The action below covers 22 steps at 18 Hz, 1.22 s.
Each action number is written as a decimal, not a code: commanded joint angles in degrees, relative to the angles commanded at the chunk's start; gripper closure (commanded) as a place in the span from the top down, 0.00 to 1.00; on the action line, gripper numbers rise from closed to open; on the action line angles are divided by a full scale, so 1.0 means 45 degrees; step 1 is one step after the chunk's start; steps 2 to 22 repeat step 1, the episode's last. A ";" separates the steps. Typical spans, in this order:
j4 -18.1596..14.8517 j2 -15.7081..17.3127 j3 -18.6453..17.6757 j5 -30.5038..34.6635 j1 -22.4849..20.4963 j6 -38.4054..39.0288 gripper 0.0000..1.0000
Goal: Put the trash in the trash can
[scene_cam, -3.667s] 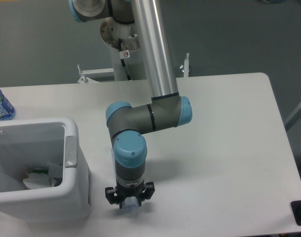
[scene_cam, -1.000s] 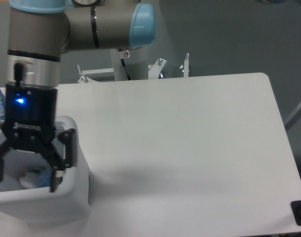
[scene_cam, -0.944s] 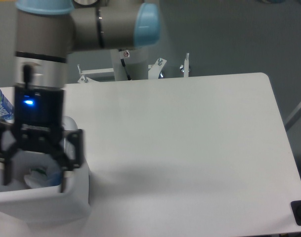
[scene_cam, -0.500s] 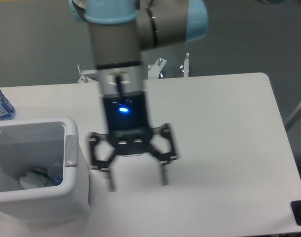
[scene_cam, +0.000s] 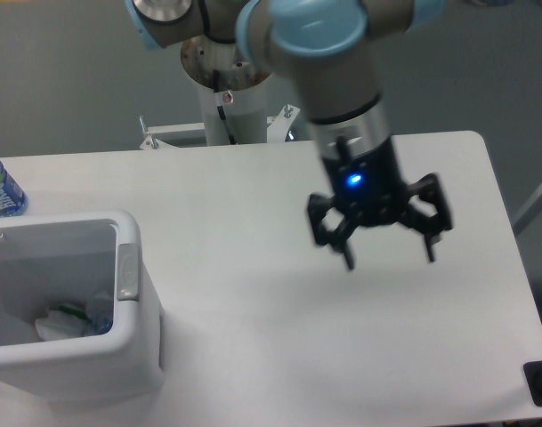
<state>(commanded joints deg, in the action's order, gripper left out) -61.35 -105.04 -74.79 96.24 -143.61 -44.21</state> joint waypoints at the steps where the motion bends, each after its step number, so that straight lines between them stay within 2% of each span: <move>1: 0.0019 0.0060 -0.0078 -0.0097 -0.0059 0.0000 1.00; 22: 0.0019 0.0060 -0.0078 -0.0097 -0.0059 0.0000 1.00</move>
